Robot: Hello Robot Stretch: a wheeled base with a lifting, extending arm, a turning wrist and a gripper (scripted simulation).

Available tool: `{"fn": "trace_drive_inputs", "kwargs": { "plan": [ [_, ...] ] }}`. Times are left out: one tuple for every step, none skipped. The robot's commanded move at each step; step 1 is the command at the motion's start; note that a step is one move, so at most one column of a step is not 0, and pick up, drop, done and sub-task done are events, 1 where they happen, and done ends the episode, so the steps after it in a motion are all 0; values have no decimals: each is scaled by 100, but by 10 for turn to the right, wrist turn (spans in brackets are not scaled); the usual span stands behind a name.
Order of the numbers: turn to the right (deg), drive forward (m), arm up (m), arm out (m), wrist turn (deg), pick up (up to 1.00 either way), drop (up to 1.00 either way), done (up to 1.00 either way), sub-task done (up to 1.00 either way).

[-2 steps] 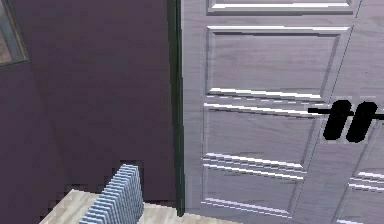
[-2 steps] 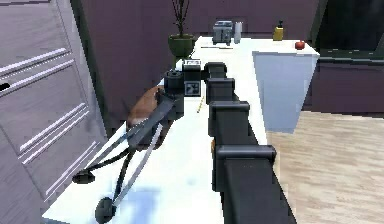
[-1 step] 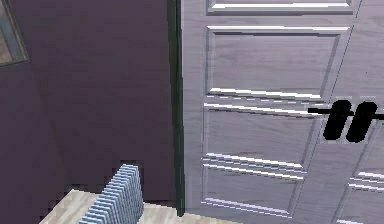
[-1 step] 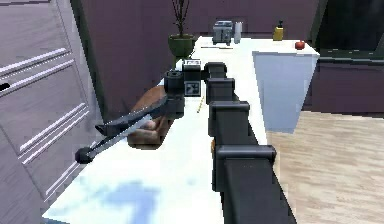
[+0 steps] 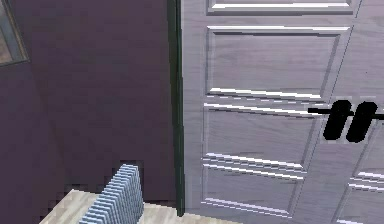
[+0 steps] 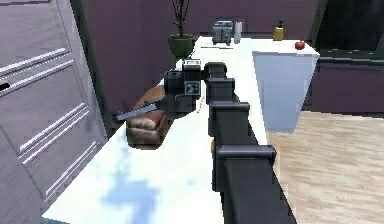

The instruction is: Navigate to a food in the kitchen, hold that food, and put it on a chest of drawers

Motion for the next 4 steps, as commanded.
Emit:
{"fn": "trace_drive_inputs", "kwargs": {
  "plan": [
    [0,0,0,0,210,0,0,0,0],
    [0,0,-8,0,0,0,0,0,0],
    [0,0,0,0,0,100,0,0,0],
    [0,0,8,0,0,0,0,0,0]
  ]
}}
